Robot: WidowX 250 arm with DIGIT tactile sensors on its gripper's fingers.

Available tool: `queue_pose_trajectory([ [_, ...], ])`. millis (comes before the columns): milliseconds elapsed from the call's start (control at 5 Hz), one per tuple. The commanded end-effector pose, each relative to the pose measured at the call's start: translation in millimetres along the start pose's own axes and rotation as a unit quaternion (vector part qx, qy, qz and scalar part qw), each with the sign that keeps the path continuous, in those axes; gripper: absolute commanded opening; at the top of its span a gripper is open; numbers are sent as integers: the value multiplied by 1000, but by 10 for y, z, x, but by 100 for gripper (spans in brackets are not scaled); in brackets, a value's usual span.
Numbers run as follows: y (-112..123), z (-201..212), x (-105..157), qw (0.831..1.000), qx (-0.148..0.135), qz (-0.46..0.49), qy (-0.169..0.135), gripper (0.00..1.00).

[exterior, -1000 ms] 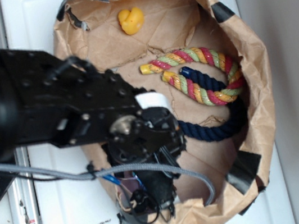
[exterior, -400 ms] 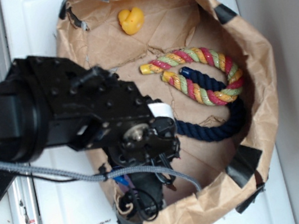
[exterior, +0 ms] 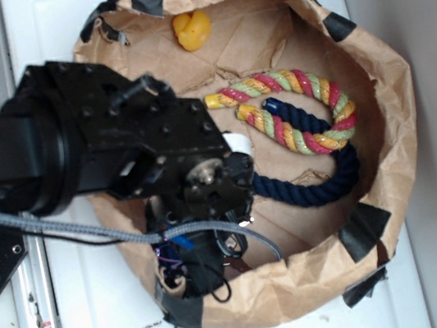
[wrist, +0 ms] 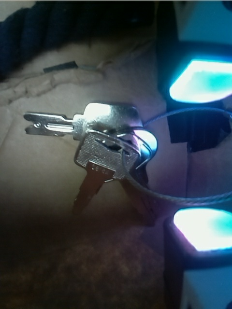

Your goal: Grab the silver keys.

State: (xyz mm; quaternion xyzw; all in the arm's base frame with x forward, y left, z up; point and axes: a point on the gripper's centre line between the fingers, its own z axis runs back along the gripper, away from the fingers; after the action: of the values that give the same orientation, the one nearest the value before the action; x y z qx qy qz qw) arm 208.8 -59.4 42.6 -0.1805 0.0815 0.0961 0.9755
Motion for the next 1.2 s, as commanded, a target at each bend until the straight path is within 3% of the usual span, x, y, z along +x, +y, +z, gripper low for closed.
queue_pose_trajectory([
  [0,-3,74,12,1000,-4,-4,-16,0],
  [200,27,122,35,1000,-4,8,-27,0],
  [400,184,429,74,995,7,53,-86,0],
  [600,399,824,53,955,65,138,-253,0],
  [800,536,1336,22,927,31,226,-297,0],
  [1000,381,1546,7,939,-16,207,-273,0],
])
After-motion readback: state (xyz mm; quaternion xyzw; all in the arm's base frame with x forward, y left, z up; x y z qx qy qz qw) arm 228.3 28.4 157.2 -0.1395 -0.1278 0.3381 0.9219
